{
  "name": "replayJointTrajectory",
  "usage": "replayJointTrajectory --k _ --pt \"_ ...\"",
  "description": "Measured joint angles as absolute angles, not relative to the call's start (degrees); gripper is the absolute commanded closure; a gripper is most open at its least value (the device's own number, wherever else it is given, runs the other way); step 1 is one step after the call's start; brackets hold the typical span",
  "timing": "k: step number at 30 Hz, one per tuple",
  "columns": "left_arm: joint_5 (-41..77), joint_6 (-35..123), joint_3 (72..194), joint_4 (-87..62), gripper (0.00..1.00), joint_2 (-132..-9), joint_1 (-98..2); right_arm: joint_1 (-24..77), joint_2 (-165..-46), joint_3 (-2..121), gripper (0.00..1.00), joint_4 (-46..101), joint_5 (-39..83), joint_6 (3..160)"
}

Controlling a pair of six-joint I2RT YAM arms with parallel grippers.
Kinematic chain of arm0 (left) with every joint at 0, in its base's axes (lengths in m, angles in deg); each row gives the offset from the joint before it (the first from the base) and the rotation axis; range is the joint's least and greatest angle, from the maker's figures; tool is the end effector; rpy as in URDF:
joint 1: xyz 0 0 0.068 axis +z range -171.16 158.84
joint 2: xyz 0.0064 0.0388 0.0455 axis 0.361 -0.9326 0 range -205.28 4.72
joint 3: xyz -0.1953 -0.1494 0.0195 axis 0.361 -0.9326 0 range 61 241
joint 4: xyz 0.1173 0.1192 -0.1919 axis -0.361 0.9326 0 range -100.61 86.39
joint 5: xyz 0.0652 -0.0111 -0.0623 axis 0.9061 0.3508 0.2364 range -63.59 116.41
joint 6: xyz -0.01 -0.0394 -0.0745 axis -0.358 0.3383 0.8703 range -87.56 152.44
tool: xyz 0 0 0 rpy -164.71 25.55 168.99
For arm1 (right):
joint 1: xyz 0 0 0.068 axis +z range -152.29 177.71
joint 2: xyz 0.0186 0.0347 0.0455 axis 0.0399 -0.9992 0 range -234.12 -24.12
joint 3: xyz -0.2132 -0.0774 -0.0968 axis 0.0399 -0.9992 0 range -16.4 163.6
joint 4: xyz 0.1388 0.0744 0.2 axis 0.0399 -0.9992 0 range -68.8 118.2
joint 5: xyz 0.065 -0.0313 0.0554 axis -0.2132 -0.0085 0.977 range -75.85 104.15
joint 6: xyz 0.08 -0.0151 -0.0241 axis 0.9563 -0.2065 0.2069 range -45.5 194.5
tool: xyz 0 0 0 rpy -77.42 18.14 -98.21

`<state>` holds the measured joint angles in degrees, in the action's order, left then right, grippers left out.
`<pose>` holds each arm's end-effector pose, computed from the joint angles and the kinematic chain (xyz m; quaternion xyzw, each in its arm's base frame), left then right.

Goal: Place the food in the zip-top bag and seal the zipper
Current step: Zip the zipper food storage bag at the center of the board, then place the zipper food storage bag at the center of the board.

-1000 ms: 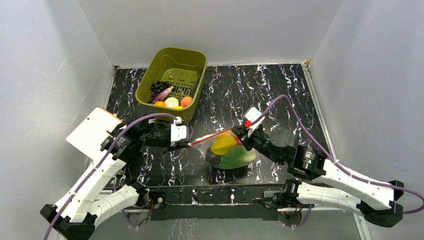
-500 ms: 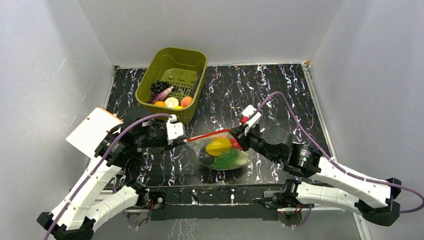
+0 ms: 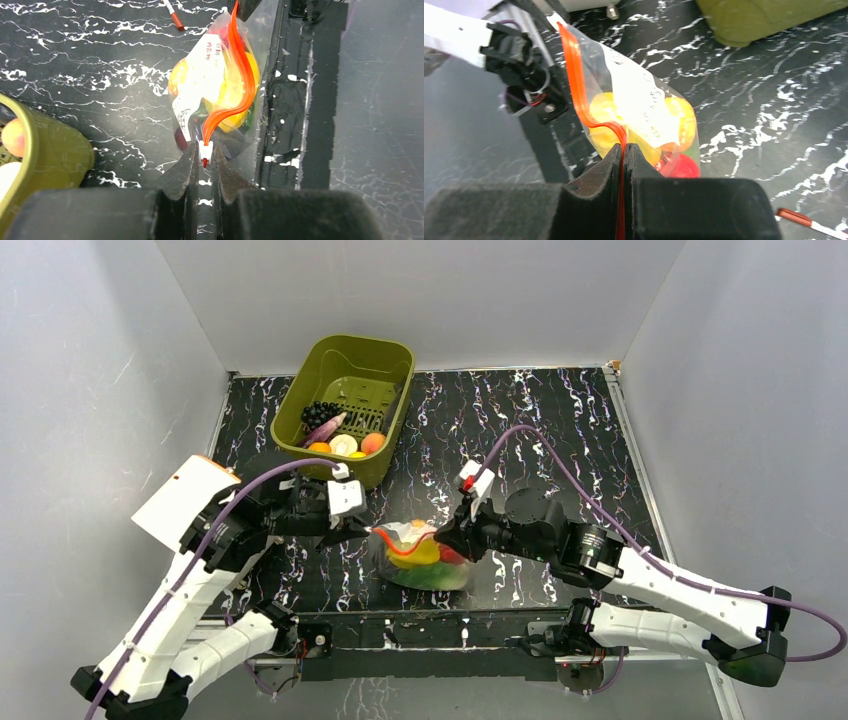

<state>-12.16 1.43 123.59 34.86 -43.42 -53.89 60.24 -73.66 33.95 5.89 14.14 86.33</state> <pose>0.1350 -0.1420 0.3391 0.5718 0.6119 -0.2944 0.4603 0.1114 0.2142 0.3026 -0.3538 0.7470 0.3400 0.4485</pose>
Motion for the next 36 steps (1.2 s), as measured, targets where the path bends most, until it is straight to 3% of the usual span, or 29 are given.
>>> replayJointTrajectory --k 5,9,16,18,21,23,24,25,26,32,36 --pt "-12.6 5.4 123.8 36.0 1.0 -40.1 -53.9 60.2 -72.8 33.6 1.0 7.2 18.5 89.4" --pt "-10.0 7.4 122.3 34.0 1.0 -38.6 -53.9 60.2 -74.6 33.4 1.0 8.9 14.9 89.5" --pt "4.3 9.1 120.1 26.6 0.39 -45.7 -53.9 51.9 -85.7 33.4 1.0 14.7 9.7 86.4" --pt "8.1 10.1 120.1 24.3 0.32 -47.2 -53.9 48.3 -88.4 33.2 1.0 17.0 9.9 85.7" --pt "12.0 11.8 120.1 22.1 0.3 -47.5 -53.9 43.3 -91.5 32.3 1.0 20.0 11.0 84.7" --pt "13.9 13.0 120.1 20.8 0.28 -46.8 -53.9 40.2 -94.0 31.8 0.92 21.8 11.9 83.9" --pt "14.4 13.7 120.2 20.4 0.2 -46.2 -53.9 38.8 -95.2 31.5 0.87 22.5 12.4 83.3" --pt "14.8 14.1 120.2 20.1 0.04 -45.7 -53.9 37.6 -96.7 31.4 0.81 23.2 12.7 82.8" --pt "15.1 14.7 120.2 19.6 0.02 -45.0 -53.9 36.6 -98.1 31.4 0.77 23.9 12.8 82.2" --pt "17.0 19.2 120.5 18.3 0.02 -42.0 -53.9 34.3 -102.7 31.9 0.42 25.2 13.3 80.5" --pt "20.3 24.4 120.4 17.2 0.02 -41.9 -53.9 34.0 -102.9 35.2 0.11 23.4 13.2 81.0"
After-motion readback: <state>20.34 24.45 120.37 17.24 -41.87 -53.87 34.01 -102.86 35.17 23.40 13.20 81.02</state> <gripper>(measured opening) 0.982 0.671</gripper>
